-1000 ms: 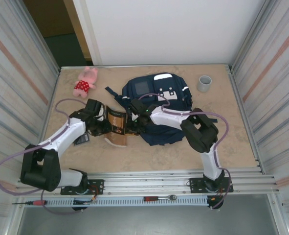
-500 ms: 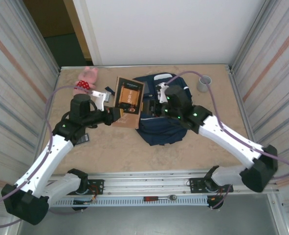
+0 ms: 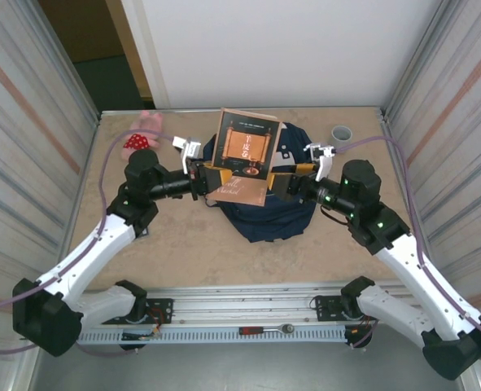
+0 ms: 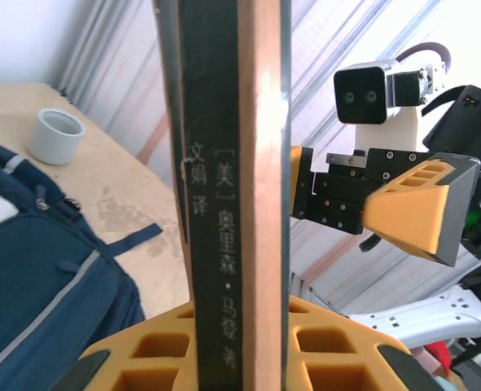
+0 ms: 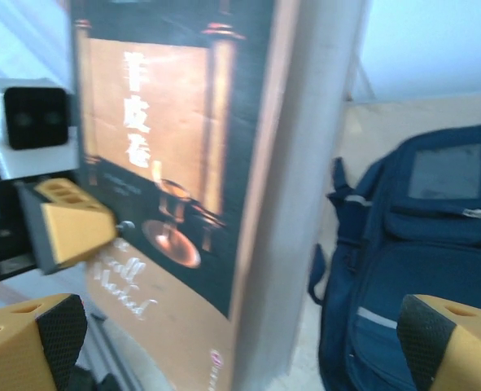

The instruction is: Pack the student bag

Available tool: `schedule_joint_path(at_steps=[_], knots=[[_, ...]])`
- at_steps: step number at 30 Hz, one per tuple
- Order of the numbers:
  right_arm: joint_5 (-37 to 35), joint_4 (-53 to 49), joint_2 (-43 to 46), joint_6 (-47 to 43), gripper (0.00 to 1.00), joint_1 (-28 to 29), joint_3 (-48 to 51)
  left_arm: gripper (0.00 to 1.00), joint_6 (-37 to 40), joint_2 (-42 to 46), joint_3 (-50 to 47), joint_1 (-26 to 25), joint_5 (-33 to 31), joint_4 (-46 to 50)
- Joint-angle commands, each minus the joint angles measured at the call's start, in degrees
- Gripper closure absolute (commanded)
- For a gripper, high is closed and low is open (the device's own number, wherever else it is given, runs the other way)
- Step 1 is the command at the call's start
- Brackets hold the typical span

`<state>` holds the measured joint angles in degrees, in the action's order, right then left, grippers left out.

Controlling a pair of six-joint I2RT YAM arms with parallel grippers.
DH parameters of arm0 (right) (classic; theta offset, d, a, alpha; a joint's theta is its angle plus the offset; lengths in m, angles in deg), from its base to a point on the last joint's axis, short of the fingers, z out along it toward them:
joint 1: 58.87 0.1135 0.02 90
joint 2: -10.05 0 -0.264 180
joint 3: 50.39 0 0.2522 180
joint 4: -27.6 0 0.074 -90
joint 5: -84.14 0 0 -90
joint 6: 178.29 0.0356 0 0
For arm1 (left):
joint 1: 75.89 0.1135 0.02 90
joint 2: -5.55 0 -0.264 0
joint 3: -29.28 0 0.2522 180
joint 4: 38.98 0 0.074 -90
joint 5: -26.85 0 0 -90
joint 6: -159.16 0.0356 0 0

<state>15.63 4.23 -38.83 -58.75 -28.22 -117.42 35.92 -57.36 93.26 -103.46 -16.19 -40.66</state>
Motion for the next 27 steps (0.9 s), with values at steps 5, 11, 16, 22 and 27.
schedule_joint_path(at_steps=[5, 11, 16, 22, 27], knots=[[3.82, -1.27, -3.41, 6.67, 0.01, -2.79, -1.72, 1.0, -5.27, -2.21, 4.17, -2.39, 3.73, -13.19], [17.15, 2.94, -6.89, 8.52, 0.01, -5.67, -1.12, 1.0, -6.31, -3.23, 5.33, -3.56, 4.17, -14.6], [22.8, 9.89, -7.38, 10.21, 0.01, -6.13, 0.83, 1.0, -7.36, -3.52, 5.42, -4.03, 4.17, -17.48], [30.2, 18.39, -9.8, 14.36, 0.02, -5.77, 1.42, 1.0, -7.97, -4.72, 5.25, -4.0, 2.82, -17.91], [28.69, 17.77, -5.58, 13.01, 0.19, -5.78, 2.37, 1.0, -4.67, -4.01, 4.3, -4.0, -2.18, -12.01]])
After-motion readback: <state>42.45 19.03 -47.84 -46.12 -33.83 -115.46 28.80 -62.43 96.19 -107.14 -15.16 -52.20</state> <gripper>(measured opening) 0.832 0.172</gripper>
